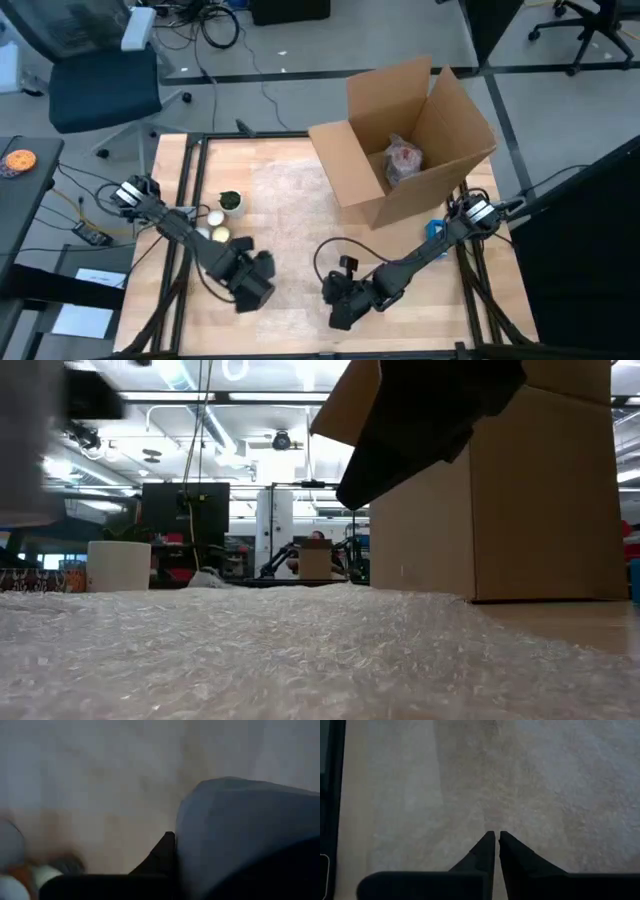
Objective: Wrap mug
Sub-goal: Wrap the blue mug with bubble wrap
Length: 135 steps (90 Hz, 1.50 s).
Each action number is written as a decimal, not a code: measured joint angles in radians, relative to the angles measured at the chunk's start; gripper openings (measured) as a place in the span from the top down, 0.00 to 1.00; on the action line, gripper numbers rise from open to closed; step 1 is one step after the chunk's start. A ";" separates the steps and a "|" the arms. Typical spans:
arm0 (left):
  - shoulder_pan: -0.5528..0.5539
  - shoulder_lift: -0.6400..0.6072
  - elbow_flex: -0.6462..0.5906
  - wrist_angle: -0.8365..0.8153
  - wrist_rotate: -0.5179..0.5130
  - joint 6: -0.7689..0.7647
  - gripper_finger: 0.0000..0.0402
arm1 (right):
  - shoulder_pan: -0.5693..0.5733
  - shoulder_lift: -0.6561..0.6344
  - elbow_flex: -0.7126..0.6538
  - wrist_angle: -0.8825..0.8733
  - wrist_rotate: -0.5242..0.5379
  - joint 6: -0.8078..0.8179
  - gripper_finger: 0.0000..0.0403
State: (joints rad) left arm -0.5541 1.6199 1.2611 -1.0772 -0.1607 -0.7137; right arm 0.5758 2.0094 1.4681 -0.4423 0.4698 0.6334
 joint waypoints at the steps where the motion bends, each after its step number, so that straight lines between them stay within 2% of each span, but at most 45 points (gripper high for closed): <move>1: 0.009 0.000 -0.003 0.007 -0.005 0.008 1.00 | 0.000 0.000 0.000 0.000 0.000 0.000 1.00; 11: 0.097 0.000 -0.026 0.071 -0.023 0.091 1.00 | 0.000 0.000 0.000 0.000 -0.002 0.000 1.00; 26: 0.233 0.000 -0.014 0.201 0.030 0.161 1.00 | 0.000 0.000 0.000 0.001 -0.001 0.000 1.00; 51: 0.458 0.037 -0.013 0.213 0.032 0.213 0.98 | 0.000 0.000 0.000 0.000 0.000 0.000 1.00; 61: 0.510 0.079 -0.013 0.231 0.087 0.216 0.97 | 0.000 0.000 0.000 0.000 0.000 -0.004 1.00; 70: 0.534 0.132 -0.014 0.237 0.129 0.248 0.97 | 0.000 0.000 0.000 0.000 0.000 -0.006 1.00; 83: 0.549 0.185 -0.012 0.259 0.131 0.265 0.96 | 0.000 0.000 0.000 -0.002 0.000 -0.007 1.00; 118: 0.550 0.166 -0.013 0.237 0.130 0.292 0.96 | -0.001 0.000 0.000 -0.002 0.000 -0.008 1.00; 135: 0.550 0.164 -0.002 0.233 0.130 0.292 0.89 | -0.002 0.000 0.000 -0.002 0.000 -0.009 1.00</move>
State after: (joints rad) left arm -0.0044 1.7840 1.2593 -0.8445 -0.0310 -0.4221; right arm 0.5735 2.0094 1.4681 -0.4438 0.4702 0.6247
